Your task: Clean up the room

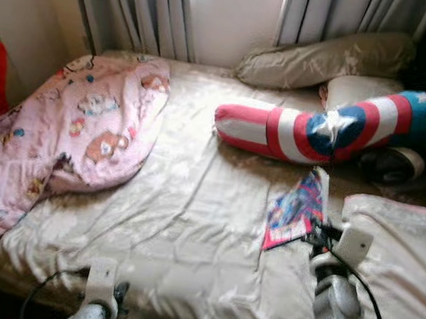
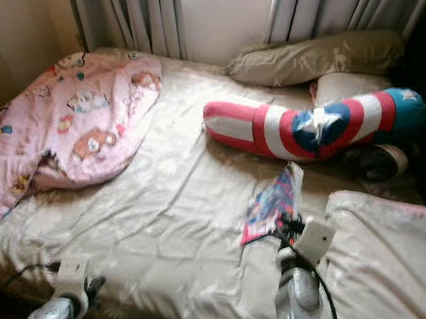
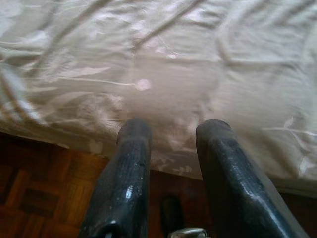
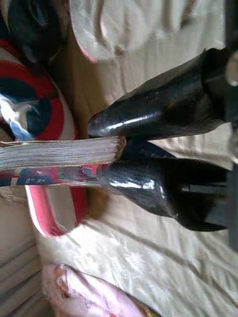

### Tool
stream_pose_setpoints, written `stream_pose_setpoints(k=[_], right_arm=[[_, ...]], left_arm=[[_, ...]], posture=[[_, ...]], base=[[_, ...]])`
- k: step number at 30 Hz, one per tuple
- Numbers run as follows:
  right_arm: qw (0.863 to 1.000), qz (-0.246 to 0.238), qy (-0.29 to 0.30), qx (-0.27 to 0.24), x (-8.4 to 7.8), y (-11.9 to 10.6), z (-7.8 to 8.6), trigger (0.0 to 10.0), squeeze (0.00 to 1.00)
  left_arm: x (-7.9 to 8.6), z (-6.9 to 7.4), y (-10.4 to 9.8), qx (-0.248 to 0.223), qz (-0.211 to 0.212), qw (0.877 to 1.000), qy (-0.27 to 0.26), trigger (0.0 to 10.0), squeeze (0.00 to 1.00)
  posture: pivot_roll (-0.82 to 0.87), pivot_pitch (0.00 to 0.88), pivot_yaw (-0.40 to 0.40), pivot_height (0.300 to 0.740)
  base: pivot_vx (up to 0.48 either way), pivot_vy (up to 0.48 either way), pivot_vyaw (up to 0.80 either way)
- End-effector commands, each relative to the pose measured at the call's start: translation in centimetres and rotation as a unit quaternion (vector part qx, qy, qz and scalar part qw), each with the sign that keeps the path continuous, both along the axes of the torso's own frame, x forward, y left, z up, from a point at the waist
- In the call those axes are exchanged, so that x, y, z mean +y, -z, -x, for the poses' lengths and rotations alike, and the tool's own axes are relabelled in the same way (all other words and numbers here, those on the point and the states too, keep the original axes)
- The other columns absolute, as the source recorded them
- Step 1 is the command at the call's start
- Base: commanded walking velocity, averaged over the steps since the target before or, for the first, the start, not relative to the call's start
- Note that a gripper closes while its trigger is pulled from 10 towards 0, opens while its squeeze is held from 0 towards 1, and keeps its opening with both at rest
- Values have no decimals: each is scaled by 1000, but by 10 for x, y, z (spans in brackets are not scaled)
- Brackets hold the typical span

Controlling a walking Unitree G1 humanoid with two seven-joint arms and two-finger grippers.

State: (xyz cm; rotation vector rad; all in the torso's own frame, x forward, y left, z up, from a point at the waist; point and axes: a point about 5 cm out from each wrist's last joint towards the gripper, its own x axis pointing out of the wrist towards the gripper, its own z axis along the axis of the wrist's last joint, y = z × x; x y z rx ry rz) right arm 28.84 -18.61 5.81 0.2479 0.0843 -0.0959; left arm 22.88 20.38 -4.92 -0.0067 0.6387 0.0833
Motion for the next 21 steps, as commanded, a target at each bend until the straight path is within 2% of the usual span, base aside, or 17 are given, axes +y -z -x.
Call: stream_pose_setpoints(k=[1, 15, 21], right_arm=[[1000, 0, 10, -6, -5, -2, 1, 10000, 0], [1000, -1, -12, 2, 1, 2, 2, 10000, 0], [1000, -3, -14, 2, 3, 2, 3, 10000, 0]], left_arm=[[-5, 3, 3, 10, 8, 1000, 3, 10000, 0], [-1, 7, 5, 14, 15, 1000, -14, 10000, 0], [0, 7, 5, 18, 12, 1000, -10, 10000, 0]], posture=[[14, 27, 4, 740], [18, 38, 1, 740], [18, 39, 1, 740]], base=[[0, 0, -725], [0, 0, -50], [0, 439, 0]])
